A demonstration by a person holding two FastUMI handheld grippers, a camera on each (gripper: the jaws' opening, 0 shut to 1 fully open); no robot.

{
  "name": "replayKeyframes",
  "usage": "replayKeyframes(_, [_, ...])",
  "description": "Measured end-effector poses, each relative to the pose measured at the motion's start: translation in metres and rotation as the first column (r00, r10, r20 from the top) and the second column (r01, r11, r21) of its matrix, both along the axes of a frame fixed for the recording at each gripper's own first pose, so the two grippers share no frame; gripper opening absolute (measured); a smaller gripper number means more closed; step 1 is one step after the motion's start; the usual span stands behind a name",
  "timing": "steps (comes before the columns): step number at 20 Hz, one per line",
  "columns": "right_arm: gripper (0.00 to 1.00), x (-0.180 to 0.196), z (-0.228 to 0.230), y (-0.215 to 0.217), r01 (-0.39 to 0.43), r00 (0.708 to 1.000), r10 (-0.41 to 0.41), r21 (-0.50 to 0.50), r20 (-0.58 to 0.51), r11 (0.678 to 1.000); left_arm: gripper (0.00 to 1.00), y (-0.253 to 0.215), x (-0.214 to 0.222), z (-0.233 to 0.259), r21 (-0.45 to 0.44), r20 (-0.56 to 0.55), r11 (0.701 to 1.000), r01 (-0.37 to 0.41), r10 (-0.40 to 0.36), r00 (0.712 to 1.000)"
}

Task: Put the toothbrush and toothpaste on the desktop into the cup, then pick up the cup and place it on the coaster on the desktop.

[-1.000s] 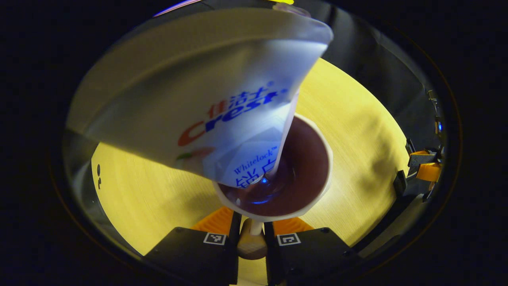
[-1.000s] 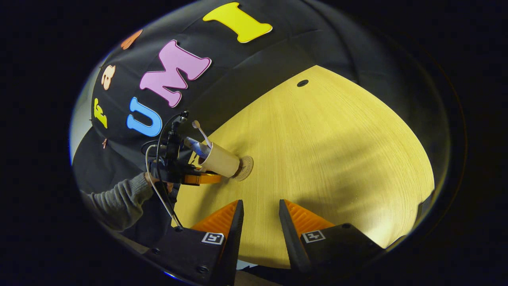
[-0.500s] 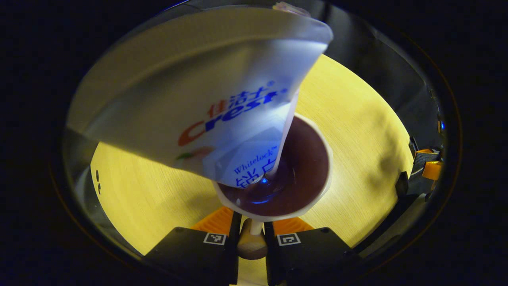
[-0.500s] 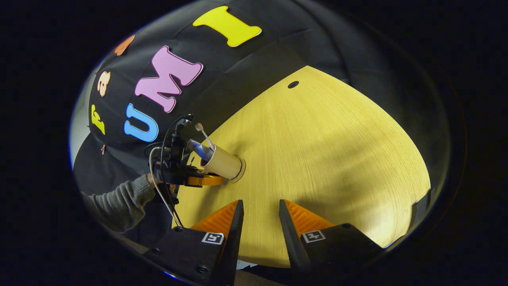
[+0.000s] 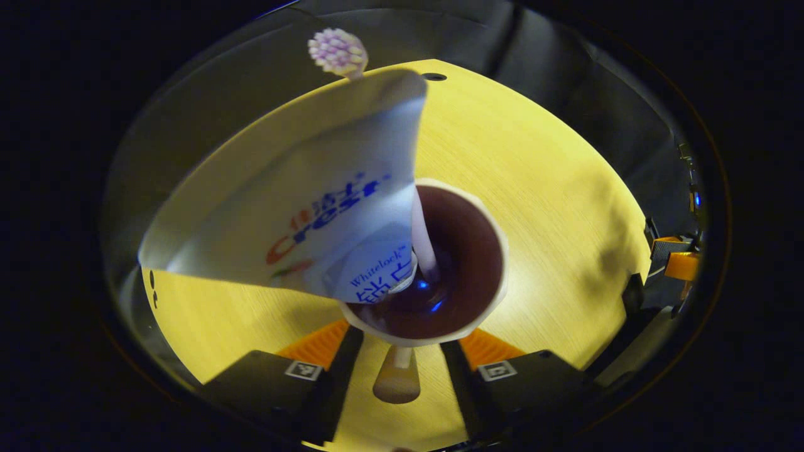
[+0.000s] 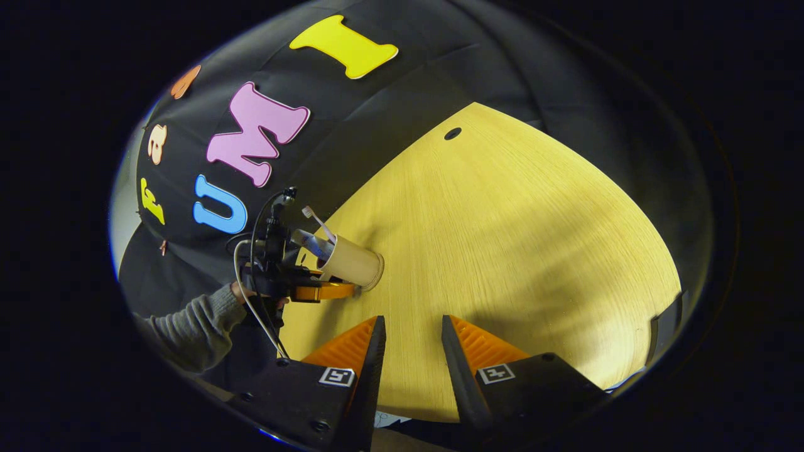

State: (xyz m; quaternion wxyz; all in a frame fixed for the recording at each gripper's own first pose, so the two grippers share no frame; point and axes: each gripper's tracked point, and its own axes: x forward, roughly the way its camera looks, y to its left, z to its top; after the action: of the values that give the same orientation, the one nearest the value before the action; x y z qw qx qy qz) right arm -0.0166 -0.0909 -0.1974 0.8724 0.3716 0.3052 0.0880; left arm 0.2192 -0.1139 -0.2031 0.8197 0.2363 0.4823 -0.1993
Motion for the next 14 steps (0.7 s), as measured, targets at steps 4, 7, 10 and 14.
replayKeyframes(4, [0.56, -0.001, 0.001, 0.006, -0.012, 1.000, 0.012, -0.003, 0.003, 1.000, 0.83, -0.004, -0.002, 0.008, -0.017, 0.026, 1.000, 0.010, -0.010, 1.000])
replayKeyframes(7, [0.56, -0.002, 0.001, 0.010, -0.016, 1.000, 0.016, -0.005, 0.004, 1.000, 0.83, -0.008, -0.006, 0.019, -0.033, 0.070, 0.999, 0.035, -0.033, 0.997])
replayKeyframes(10, [0.56, -0.003, 0.002, 0.015, -0.021, 1.000, 0.021, -0.004, 0.004, 1.000, 0.83, -0.005, -0.009, 0.032, -0.040, 0.114, 0.998, 0.038, -0.033, 0.993])
replayKeyframes(14, [0.56, -0.002, 0.002, 0.028, -0.041, 0.999, 0.041, -0.003, 0.005, 0.999, 0.83, 0.005, -0.019, 0.053, -0.059, 0.165, 0.997, 0.040, -0.030, 0.986])
